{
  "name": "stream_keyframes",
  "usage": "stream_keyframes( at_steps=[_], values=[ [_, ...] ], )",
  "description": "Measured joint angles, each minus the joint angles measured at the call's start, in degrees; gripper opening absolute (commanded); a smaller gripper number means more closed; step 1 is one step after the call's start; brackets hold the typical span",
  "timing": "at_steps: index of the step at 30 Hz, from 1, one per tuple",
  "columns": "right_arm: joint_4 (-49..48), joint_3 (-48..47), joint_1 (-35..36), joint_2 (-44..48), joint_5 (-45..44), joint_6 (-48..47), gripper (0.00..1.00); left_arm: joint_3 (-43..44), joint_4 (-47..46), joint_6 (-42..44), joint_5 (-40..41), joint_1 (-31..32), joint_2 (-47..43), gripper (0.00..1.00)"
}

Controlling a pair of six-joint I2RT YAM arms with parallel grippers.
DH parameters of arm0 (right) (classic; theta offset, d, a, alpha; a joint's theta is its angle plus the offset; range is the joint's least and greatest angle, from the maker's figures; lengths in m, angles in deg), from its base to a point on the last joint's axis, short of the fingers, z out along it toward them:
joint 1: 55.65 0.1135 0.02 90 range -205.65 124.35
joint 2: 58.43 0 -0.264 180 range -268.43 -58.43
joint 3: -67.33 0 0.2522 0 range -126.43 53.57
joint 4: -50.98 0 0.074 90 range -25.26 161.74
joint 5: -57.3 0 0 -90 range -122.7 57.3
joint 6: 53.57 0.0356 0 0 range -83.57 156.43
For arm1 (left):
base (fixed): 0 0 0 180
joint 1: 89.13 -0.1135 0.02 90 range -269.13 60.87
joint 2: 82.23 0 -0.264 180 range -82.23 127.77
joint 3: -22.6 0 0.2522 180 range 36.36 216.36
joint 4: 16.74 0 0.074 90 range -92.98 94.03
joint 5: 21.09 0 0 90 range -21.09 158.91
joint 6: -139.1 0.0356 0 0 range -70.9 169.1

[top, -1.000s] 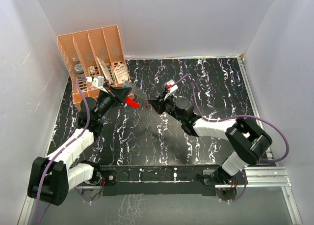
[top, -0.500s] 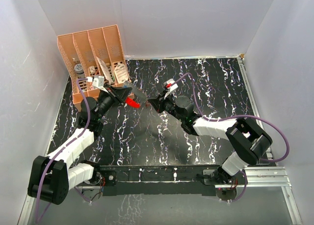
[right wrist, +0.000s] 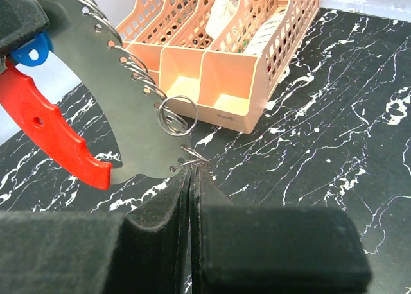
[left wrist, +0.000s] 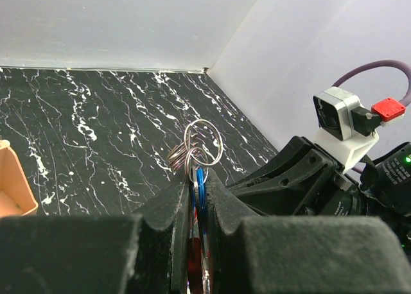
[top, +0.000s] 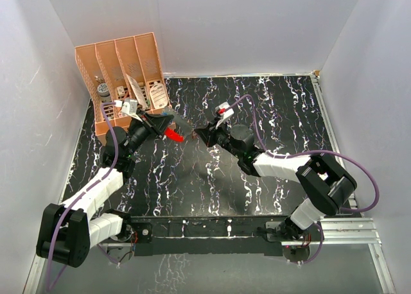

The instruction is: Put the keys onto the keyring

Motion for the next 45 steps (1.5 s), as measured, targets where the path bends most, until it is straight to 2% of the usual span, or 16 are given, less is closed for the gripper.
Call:
stream_keyframes(
  at_steps=[26, 45],
  values=[
    [0.22, 0.00, -1.81, 1.90, 0.85, -0.76, 0.00, 0.00, 0.07, 0.90, -1.14, 0.00, -0.07, 0.00],
    [3.58, 3.89, -1.81, 10.19, 2.40, -0.81, 0.00, 0.74, 0.07, 1.07, -1.01, 0.00, -0.04, 0.00]
  ],
)
